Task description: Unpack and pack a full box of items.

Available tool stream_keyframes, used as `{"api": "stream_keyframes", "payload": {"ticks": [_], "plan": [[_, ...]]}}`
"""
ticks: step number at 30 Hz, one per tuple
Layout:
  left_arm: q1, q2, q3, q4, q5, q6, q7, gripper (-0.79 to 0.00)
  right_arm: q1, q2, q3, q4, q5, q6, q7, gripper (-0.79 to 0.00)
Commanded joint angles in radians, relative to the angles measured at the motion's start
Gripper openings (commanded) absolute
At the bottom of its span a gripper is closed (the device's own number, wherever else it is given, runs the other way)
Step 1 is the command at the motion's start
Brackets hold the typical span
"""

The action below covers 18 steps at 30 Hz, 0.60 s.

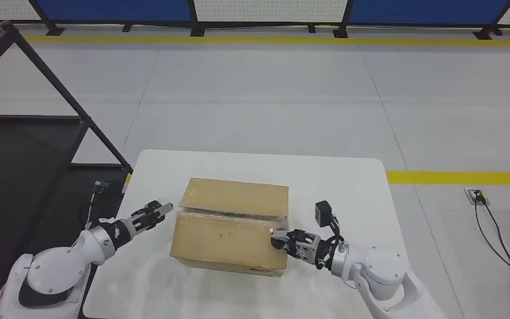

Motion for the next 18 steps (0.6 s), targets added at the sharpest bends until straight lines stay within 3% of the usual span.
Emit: {"api": "stream_keyframes", "payload": {"ticks": [1,18], "plan": [[0.002,0.001,-0.001,-0.001,-0.001,-0.001,0.002,-0.422,-0.001,0.000,0.002,0.001,0.004,0.001,-0.003,-0.785],[0.011,0.012,-0.011,0.001,-0.016,-0.003,0.022,-0.486,-0.006,0.001,0.025,0.015,0.059,0.012,-0.030,-0.785]]}}
